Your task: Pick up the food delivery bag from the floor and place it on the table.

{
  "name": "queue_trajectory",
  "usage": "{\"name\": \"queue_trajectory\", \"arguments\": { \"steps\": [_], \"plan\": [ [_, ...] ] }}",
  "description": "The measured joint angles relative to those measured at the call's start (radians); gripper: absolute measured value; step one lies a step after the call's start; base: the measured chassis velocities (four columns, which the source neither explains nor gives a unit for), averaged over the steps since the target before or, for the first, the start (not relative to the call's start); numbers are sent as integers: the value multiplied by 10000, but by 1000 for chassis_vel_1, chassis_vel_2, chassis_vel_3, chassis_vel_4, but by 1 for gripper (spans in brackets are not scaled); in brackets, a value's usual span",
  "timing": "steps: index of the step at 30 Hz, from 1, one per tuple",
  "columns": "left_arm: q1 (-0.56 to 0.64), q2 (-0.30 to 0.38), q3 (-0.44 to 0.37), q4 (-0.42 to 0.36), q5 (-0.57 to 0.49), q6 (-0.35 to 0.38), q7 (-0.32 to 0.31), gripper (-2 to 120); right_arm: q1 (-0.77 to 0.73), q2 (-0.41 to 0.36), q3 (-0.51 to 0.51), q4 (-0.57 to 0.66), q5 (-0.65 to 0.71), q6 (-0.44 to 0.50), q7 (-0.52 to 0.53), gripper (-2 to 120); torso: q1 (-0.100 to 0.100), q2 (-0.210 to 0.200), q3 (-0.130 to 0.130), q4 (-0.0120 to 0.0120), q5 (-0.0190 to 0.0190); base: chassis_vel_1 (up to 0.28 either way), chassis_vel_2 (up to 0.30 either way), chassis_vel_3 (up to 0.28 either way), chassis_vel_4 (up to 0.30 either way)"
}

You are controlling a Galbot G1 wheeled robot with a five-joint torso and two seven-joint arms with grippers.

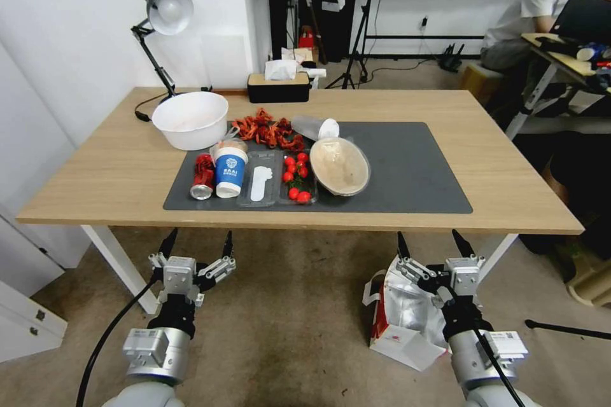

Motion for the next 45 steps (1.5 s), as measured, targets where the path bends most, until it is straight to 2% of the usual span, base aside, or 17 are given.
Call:
{"name": "queue_trajectory", "arguments": {
  "steps": [2, 3, 5, 6, 7, 9, 10, 12, 15, 17, 20, 27, 37, 45],
  "plan": [
    [-433, 307, -62, 635, -768, 45, -35, 100, 206, -153, 883, -736, 654, -244, -601, 100, 1, 0, 0, -2, 1, 0, 0, 0, 0],
    [-433, 307, -62, 635, -768, 45, -35, 100, 206, -153, 883, -736, 654, -244, -601, 100, 1, 0, 0, -2, 1, 0, 0, 0, 0],
    [-899, 634, -133, 1317, -1593, 100, -70, 100, 393, -344, 1547, -1231, 1232, -442, -1102, 100, 1, 0, 2, -9, 5, 0, 0, 0, 0],
    [-899, 634, -133, 1317, -1593, 100, -70, 100, 393, -344, 1547, -1231, 1232, -442, -1102, 100, 1, 0, 2, -9, 5, 0, 0, 0, 0],
    [-1169, 812, -165, 1699, -2059, 120, -85, 100, 501, -470, 1695, -1261, 1464, -498, -1279, 100, 1, 0, 0, 0, -6, 0, 0, 0, 0],
    [-1507, 1114, -350, 2172, -2757, 136, -29, 100, 548, -521, 1737, -1267, 1560, -558, -1391, 100, 2, -1, 2, -3, -12, 0, 0, 0, 0],
    [-1507, 1114, -350, 2172, -2757, 136, -29, 100, 548, -521, 1737, -1267, 1560, -558, -1391, 100, 2, -1, 2, -3, -12, 0, 0, 0, 0],
    [-1576, 1276, -686, 2180, -2992, -96, 166, 100, 557, -528, 1732, -1268, 1563, -568, -1409, 100, 3, 0, 0, 0, 16, 0, 0, 0, 0],
    [-1568, 1287, -736, 2194, -3029, -229, 259, 100, 558, -522, 1718, -1265, 1562, -571, -1410, 100, 2, 0, 0, 2, -11, 0, 0, 0, 0],
    [-1540, 1289, -771, 2190, -3029, -281, 300, 100, 556, -516, 1702, -1265, 1555, -575, -1410, 100, 1, 0, 0, 0, 7, 0, 0, 0, 0],
    [-1493, 1278, -790, 2171, -3024, -332, 344, 100, 546, -516, 1691, -1260, 1545, -579, -1413, 100, 2, 0, 0, 0, -6, 0, 0, 0, 0],
    [-1375, 1263, -913, 2070, -2841, -655, 380, 100, 491, -514, 1666, -1243, 1446, -551, -1556, 100, 1, 0, 0, -1, 0, 0, 0, 0, 0],
    [-1144, 1228, -1056, 2008, -2746, -1192, 336, 100, 416, -482, 1556, -1168, 1516, 67, -2100, 100, -4, -8, -7, -1, -1, 0, 0, 0, 0],
    [-1027, 1116, -899, 2083, -2761, -1243, 329, 100, 274, -495, 1589, -1061, 1537, 117, -2121, 100, -179, -397, -217, 0, 0, 0, 0, 0, 0]
  ]
}}
